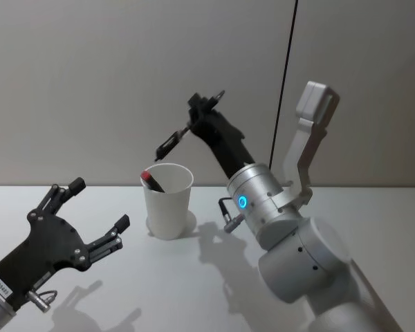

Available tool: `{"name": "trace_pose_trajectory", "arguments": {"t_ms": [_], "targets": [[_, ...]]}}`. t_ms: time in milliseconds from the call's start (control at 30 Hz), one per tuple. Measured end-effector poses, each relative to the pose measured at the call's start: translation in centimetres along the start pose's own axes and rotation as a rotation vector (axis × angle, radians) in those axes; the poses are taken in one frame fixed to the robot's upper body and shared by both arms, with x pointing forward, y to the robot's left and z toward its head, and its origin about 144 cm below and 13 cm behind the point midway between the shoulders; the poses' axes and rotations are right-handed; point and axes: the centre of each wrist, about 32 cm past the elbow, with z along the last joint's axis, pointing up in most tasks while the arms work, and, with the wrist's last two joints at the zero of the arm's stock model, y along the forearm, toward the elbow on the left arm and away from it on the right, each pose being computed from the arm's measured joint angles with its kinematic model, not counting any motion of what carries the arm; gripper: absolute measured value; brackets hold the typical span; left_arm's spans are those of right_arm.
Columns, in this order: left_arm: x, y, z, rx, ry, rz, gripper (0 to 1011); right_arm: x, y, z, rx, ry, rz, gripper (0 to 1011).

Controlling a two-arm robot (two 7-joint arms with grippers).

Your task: Place the pen into the pen holder.

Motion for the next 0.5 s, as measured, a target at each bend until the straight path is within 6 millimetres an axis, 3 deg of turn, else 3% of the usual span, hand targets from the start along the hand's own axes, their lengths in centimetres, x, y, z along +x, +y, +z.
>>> {"name": "trace_pose_trajectory", "arguments": {"t_ms": [500], "targets": [[0.0, 0.0, 0.0, 0.000, 0.000, 0.000, 1000, 1.7, 3.7, 0.5, 0.070, -0.091, -0.081, 151]]}}
